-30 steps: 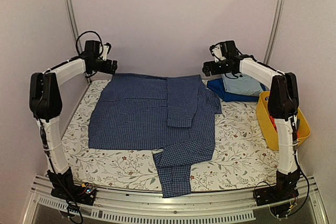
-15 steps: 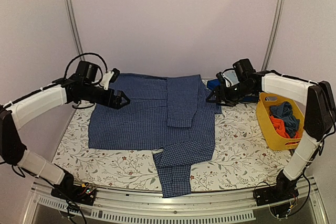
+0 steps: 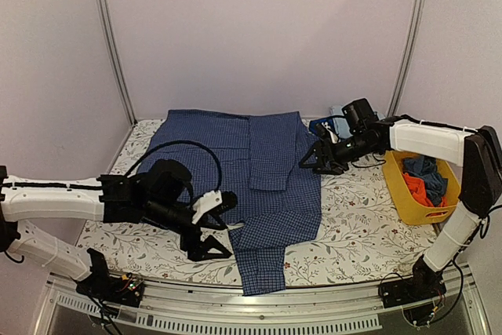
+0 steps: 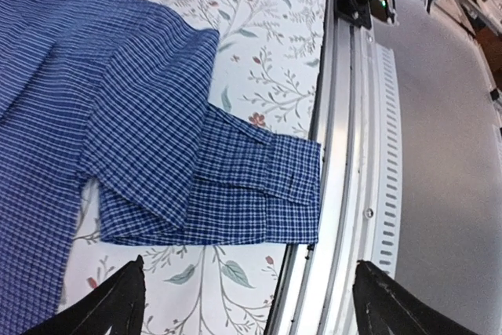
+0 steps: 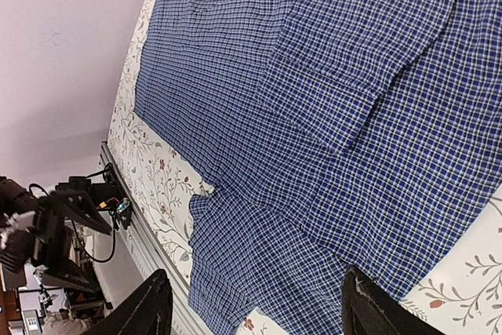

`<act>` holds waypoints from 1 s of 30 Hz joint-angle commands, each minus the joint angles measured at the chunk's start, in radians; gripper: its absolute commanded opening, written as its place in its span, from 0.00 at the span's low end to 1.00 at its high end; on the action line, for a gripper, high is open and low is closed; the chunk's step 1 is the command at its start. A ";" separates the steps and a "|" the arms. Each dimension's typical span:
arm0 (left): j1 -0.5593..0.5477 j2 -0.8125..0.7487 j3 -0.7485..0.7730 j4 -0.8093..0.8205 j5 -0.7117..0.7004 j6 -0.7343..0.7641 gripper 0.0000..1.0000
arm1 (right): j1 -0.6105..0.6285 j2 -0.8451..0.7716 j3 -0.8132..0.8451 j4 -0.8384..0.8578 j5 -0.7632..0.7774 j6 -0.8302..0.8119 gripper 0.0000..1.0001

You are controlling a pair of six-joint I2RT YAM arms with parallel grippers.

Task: Fold and stack the mixed laundry pile
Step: Adjust the flattened T-shirt at the center of the board.

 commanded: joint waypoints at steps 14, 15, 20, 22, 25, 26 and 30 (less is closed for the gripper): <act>0.248 0.568 0.463 0.134 -0.107 -0.275 0.74 | -0.002 0.110 0.093 0.054 0.033 0.036 0.70; 0.256 0.597 0.480 0.144 -0.079 -0.308 0.74 | -0.006 0.098 0.089 0.053 0.038 0.034 0.70; 0.294 0.746 0.566 0.167 0.049 -0.485 0.72 | -0.036 0.035 0.034 0.051 0.046 0.024 0.71; 0.294 0.781 0.585 0.170 0.037 -0.538 0.70 | -0.046 0.011 0.010 0.053 0.048 0.021 0.71; 0.299 0.850 0.638 0.108 0.013 -0.598 0.60 | -0.054 -0.015 -0.014 0.053 0.054 0.015 0.71; 0.300 0.873 0.655 0.097 0.008 -0.616 0.57 | -0.057 -0.020 -0.020 0.053 0.055 0.013 0.72; 0.302 0.927 0.683 0.069 -0.024 -0.677 0.52 | -0.064 -0.041 -0.041 0.051 0.058 0.006 0.72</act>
